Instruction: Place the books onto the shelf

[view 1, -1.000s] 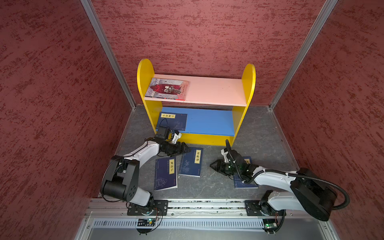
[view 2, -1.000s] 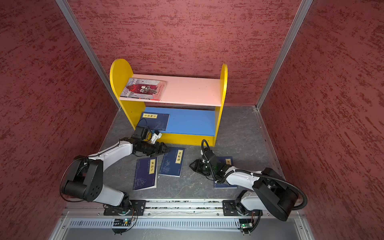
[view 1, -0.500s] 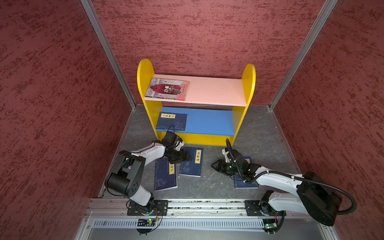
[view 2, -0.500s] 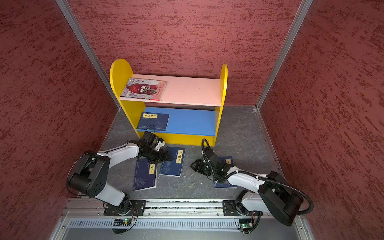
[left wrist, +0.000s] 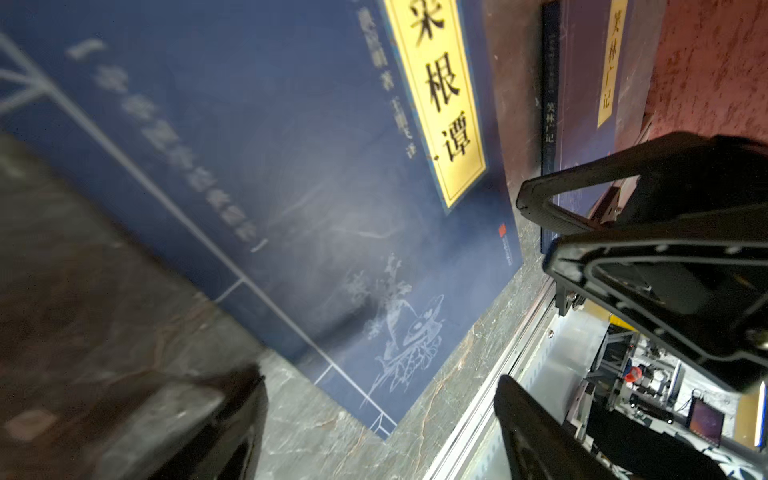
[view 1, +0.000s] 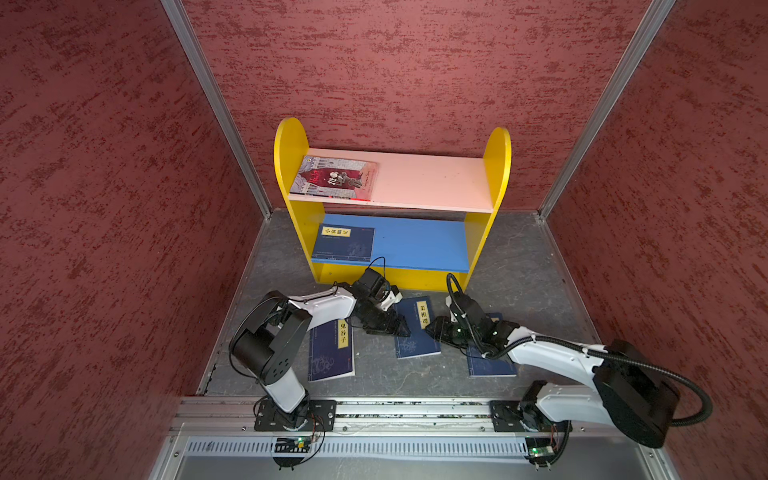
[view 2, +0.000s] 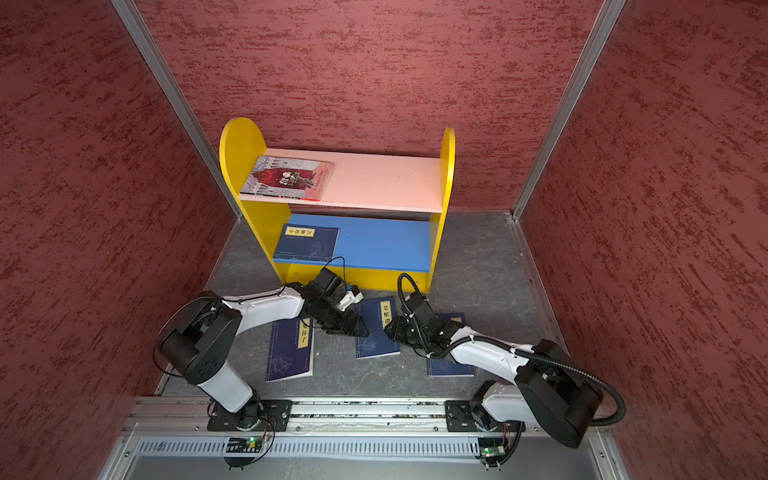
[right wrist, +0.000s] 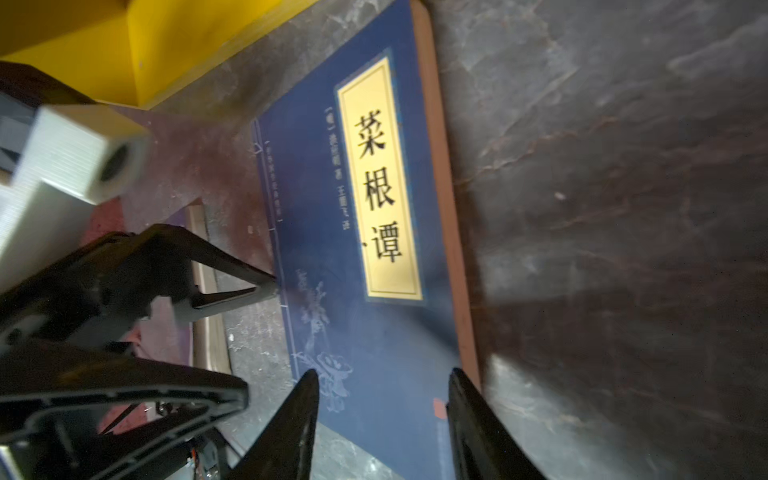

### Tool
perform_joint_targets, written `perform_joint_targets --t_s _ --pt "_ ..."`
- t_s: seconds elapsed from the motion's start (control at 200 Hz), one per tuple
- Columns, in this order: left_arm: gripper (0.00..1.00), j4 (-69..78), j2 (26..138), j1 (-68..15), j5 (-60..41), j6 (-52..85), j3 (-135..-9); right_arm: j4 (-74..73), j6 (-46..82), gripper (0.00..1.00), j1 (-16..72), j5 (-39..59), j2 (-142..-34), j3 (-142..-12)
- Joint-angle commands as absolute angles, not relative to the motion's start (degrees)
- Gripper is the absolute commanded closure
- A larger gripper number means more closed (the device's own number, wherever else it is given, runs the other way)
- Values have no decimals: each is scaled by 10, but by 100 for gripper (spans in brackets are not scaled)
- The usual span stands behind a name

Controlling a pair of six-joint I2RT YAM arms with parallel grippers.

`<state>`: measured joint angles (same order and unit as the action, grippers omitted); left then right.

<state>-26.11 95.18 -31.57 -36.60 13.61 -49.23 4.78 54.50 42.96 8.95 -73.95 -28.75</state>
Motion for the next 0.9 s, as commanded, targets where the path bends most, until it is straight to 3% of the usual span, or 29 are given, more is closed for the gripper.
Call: perform_joint_targets --t_s 0.0,0.356,0.446,0.726,0.897 --pt "9 -271 948 -276 -277 149 -463 60 505 48 422 59 -752 -299" --pt "4 -206 1008 -266 -325 185 -476 28 429 47 417 94 -840 -334" --pt "1 -216 1031 -277 -311 201 -488 11 434 52 417 129 -854 -330" --pt "1 -216 1107 -303 -397 232 -488 -31 463 52 420 264 -877 -307" --pt "1 -176 1094 -328 -435 232 -467 2 485 50 428 239 -844 -304"
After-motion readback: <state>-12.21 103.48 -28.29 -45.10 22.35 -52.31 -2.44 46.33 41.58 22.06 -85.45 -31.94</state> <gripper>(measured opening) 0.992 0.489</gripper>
